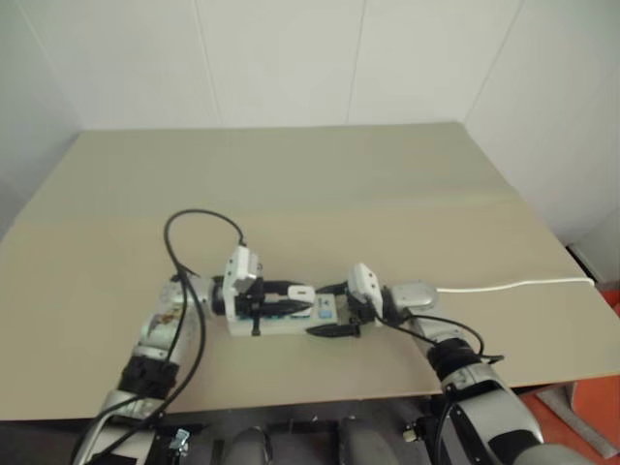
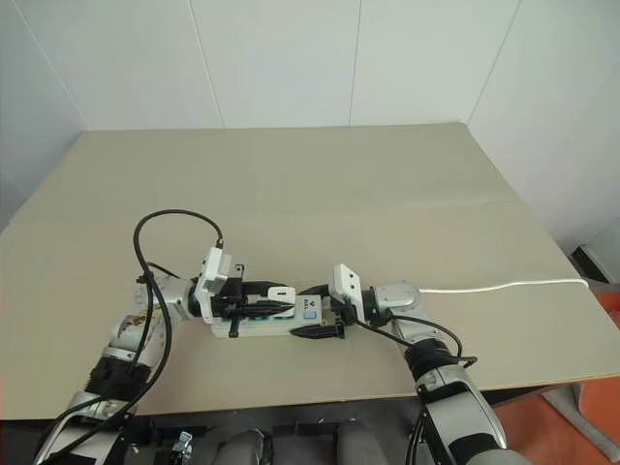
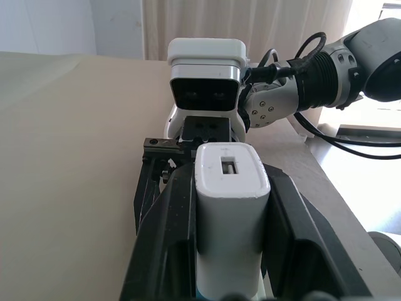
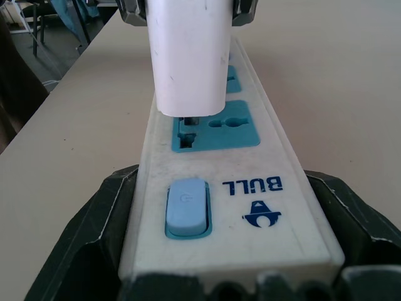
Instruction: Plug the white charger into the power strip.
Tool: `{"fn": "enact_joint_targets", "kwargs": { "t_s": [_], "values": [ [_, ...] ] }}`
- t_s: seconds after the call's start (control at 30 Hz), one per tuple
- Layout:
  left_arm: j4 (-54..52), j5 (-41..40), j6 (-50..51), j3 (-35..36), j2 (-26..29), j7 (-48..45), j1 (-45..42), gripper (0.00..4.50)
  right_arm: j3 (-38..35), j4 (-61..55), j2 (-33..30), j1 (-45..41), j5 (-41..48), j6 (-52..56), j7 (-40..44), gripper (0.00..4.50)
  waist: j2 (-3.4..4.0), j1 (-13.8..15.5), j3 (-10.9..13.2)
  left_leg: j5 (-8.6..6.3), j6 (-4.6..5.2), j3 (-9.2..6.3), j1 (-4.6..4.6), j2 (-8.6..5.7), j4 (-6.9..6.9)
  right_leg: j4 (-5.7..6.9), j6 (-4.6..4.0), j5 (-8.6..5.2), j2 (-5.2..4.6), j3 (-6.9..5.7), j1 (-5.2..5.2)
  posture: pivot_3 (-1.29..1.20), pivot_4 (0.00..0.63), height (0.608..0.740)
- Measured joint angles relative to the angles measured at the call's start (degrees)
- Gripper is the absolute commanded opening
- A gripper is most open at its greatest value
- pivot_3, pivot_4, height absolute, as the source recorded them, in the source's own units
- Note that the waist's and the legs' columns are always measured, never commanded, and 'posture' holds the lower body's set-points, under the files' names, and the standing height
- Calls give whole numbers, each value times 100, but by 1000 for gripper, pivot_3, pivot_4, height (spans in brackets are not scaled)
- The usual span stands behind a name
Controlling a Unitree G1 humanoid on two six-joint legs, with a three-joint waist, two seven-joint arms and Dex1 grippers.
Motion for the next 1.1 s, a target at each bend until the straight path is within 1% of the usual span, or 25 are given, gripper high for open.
{"fn": "enact_joint_targets", "kwargs": {
  "t_s": [0.2, 1.1],
  "values": [
    [92, 54, -101, -9, -75, 9, -54, 1013, 3, -7, -2, 1, 0, 0, 2, 3446, 0, 0, 0, 0, 0, 0, 0, 0, -5, -3, 0, 0, 0, 0, 0, 0, 150, 740],
    [115, 108, -92, -45, -45, -117, 58, 1013, 43, -67, -13, 11, 0, 9, 0, 3446, 0, -11, 0, 0, 0, 0, 3, 2, -28, -17, 1, 0, 0, 0, -1, 0, 150, 740]
  ]
}}
